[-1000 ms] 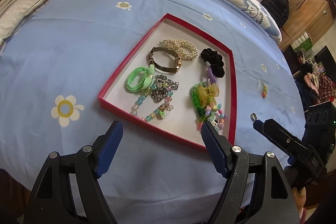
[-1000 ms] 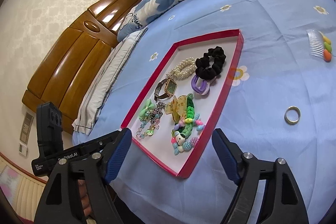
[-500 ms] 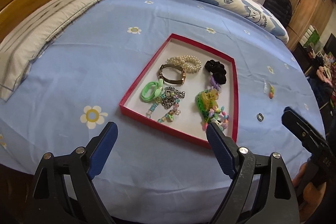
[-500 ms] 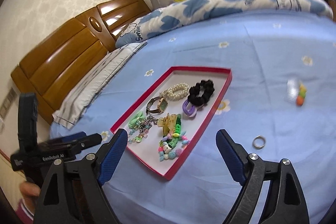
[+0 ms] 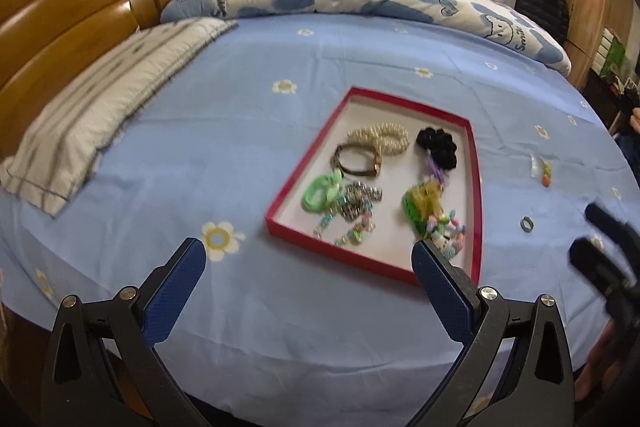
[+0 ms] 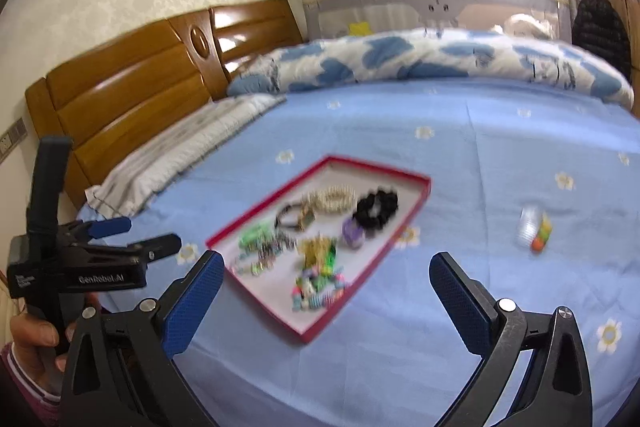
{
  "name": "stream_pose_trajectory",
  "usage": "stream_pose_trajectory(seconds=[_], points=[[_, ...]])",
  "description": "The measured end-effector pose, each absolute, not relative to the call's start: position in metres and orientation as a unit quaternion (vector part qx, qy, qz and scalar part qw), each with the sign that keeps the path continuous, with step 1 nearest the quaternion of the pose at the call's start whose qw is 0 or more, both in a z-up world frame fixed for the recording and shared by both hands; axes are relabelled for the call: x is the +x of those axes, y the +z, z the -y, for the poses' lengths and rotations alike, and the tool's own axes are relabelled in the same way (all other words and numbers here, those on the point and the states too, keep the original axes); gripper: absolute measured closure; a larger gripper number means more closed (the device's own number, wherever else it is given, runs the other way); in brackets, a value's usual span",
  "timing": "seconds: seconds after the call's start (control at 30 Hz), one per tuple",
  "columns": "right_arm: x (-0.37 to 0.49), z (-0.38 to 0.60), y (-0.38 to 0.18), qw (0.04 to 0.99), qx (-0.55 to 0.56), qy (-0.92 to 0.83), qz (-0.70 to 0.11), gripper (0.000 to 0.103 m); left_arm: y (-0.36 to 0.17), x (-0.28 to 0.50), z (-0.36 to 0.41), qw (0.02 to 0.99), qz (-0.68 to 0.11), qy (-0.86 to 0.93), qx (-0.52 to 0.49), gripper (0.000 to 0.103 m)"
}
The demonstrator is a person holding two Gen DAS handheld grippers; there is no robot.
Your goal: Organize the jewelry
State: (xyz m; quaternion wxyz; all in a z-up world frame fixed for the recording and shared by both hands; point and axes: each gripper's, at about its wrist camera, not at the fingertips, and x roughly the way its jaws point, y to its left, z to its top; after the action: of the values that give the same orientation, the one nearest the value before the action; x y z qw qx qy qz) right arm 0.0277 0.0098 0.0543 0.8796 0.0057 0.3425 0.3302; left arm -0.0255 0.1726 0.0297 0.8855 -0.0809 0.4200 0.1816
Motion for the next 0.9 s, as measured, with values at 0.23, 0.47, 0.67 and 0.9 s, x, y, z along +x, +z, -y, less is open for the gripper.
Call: stream_pose_trajectory(seconds=[0.23, 0.47, 0.67, 0.9], points=[[0.023, -0.013, 0.013, 0.867, 0.003, 0.323, -0.381, 0.000, 0.002, -0.028, -0.163, 0.874, -0.440, 0.190, -0.078, 0.000], [0.026, -0.009, -0.003, 0.862, 0.008, 0.313, -0.399, 0.000, -0.010, -0.029, -0.159, 0.867, -0.451, 0.197, -0.075, 0.000], [0.028, -0.006, -0.010, 0.859, 0.012, 0.311, -0.407, 0.000, -0.007, -0.032, -0.154, 0.872, -0.445, 0.194, -0.066, 0.000], [0.029, -0.005, -0.010, 0.859, 0.017, 0.312, -0.405, 0.000, 0.000, -0.034, -0.145, 0.880, -0.431, 0.195, -0.045, 0.000]])
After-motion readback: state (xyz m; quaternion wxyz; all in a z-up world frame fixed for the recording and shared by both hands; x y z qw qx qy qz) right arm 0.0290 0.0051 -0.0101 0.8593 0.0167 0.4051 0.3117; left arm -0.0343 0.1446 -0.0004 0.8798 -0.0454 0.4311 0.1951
